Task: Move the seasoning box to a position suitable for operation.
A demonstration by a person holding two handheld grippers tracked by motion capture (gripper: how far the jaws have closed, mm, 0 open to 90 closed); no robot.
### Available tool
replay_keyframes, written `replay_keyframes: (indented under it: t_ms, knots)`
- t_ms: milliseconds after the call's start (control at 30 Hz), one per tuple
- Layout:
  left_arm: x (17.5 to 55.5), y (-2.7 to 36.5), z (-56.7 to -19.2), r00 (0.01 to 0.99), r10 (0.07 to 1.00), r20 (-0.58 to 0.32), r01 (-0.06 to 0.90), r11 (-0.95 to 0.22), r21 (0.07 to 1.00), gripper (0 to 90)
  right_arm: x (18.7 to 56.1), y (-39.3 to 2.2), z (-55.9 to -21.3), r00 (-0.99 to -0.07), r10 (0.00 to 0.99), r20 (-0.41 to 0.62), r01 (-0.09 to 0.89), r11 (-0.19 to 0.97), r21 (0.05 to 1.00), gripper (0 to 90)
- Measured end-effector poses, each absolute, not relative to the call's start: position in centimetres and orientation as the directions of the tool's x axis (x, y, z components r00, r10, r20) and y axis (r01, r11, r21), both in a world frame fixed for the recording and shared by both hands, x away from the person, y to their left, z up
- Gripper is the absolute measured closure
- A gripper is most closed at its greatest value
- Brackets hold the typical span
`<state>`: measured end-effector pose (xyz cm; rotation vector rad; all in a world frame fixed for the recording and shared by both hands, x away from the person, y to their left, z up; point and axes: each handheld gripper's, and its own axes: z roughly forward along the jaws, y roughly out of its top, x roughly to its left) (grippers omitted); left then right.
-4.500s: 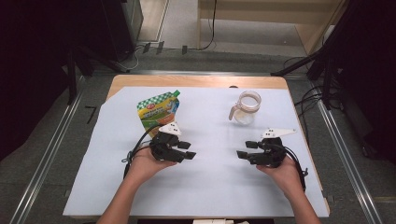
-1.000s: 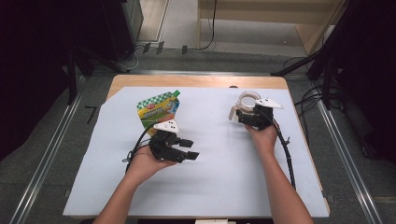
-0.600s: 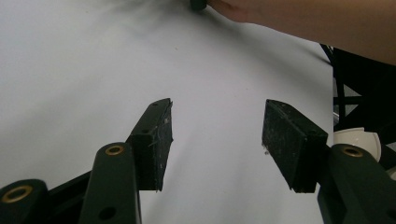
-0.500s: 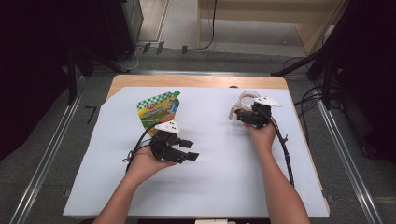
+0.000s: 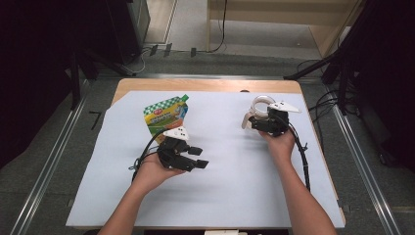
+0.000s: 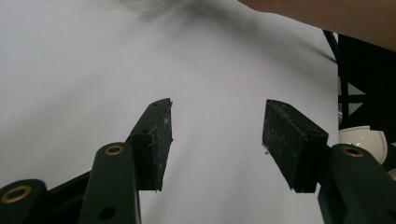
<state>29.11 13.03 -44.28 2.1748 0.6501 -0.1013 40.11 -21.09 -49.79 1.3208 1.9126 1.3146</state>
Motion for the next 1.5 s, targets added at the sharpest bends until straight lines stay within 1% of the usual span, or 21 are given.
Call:
replay_keyframes:
  t_ms: [100, 467, 567, 800, 1000, 1100, 1400, 1433, 1467, 1500]
  knots:
    - [29.1, 13.0, -44.3, 0.862, 0.417, -0.288, 0.484, -0.512, 0.710, 43.5, 39.6, -21.1, -49.6, -0.440, 0.888, 0.136, 0.442, 0.082, 0.893, 12.1]
    - [29.1, 12.7, -44.6, 0.861, 0.415, -0.294, 0.490, -0.523, 0.697, 43.7, 36.0, -21.3, -48.8, -0.505, 0.852, 0.139, 0.414, 0.097, 0.905, 12.2]
    - [29.1, 12.6, -44.7, 0.863, 0.412, -0.292, 0.488, -0.530, 0.693, 43.5, 34.7, -21.2, -48.5, -0.535, 0.830, 0.154, 0.417, 0.101, 0.903, 12.2]
    - [29.0, 12.4, -44.8, 0.866, 0.407, -0.292, 0.484, -0.533, 0.694, 43.0, 32.1, -20.6, -47.9, -0.607, 0.780, 0.152, 0.391, 0.127, 0.912, 12.2]
    - [29.0, 12.4, -44.8, 0.866, 0.406, -0.292, 0.484, -0.533, 0.694, 43.1, 30.9, -19.9, -47.8, -0.647, 0.748, 0.144, 0.375, 0.148, 0.915, 12.3]
    - [29.0, 12.5, -44.7, 0.867, 0.415, -0.276, 0.478, -0.534, 0.698, 44.8, 30.6, -19.2, -47.9, -0.675, 0.727, 0.127, 0.364, 0.178, 0.914, 12.2]
    - [29.1, 13.1, -44.5, 0.864, 0.427, -0.266, 0.476, -0.526, 0.705, 50.5, 29.9, -16.8, -48.9, -0.725, 0.675, 0.140, 0.370, 0.210, 0.905, 12.3]
    - [29.1, 13.1, -44.5, 0.864, 0.427, -0.266, 0.476, -0.526, 0.705, 52.5, 29.9, -16.8, -48.9, -0.725, 0.675, 0.140, 0.370, 0.210, 0.905, 12.3]
    - [29.1, 13.1, -44.5, 0.862, 0.430, -0.268, 0.481, -0.528, 0.700, 52.5, 29.8, -16.5, -48.9, -0.731, 0.668, 0.140, 0.368, 0.213, 0.905, 12.2]
    - [29.1, 13.2, -44.5, 0.855, 0.435, -0.284, 0.495, -0.518, 0.698, 56.0, 29.6, -16.0, -49.0, -0.739, 0.659, 0.139, 0.367, 0.221, 0.904, 12.3]
